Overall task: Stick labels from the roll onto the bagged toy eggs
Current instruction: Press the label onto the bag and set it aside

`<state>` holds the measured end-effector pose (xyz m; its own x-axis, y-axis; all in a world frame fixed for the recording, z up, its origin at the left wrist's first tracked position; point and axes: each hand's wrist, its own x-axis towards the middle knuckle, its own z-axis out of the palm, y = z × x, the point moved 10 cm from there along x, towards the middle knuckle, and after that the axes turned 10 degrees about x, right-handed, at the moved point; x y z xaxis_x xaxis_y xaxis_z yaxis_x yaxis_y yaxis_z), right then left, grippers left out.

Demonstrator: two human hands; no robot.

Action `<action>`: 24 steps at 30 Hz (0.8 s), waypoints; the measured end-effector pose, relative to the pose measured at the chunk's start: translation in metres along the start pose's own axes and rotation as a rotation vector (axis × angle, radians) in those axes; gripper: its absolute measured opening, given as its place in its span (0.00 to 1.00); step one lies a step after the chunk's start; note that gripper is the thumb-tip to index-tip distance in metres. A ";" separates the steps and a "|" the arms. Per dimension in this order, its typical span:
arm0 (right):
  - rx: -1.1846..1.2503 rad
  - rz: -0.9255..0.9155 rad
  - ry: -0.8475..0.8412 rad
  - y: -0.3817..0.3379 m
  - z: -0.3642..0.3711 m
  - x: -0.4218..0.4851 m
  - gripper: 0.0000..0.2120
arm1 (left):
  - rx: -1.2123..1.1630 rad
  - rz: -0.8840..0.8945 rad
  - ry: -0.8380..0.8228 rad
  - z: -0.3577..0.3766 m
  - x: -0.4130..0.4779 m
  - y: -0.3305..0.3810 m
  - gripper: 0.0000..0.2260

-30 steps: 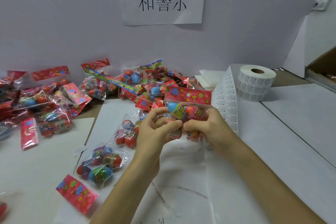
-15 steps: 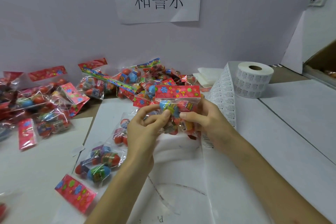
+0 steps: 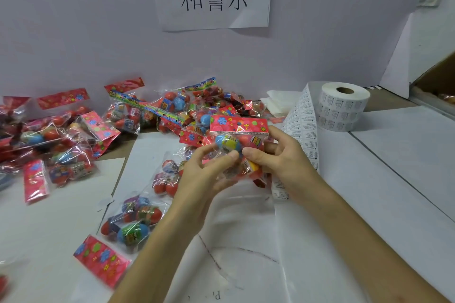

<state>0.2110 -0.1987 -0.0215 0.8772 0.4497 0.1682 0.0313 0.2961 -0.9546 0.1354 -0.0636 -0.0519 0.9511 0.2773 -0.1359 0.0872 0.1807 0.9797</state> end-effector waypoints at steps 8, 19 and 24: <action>-0.008 0.047 -0.057 0.007 0.012 -0.002 0.14 | 0.064 0.057 0.046 -0.005 0.000 0.004 0.23; 0.000 0.062 -0.081 0.007 0.013 -0.003 0.16 | 0.027 0.025 -0.016 0.000 0.002 0.002 0.24; 0.005 0.092 -0.092 0.010 0.014 -0.003 0.16 | -0.010 0.012 -0.026 0.000 0.001 0.005 0.32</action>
<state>0.2021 -0.1856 -0.0283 0.8287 0.5503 0.1021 -0.0496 0.2540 -0.9659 0.1371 -0.0627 -0.0468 0.9595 0.2550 -0.1201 0.0729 0.1869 0.9797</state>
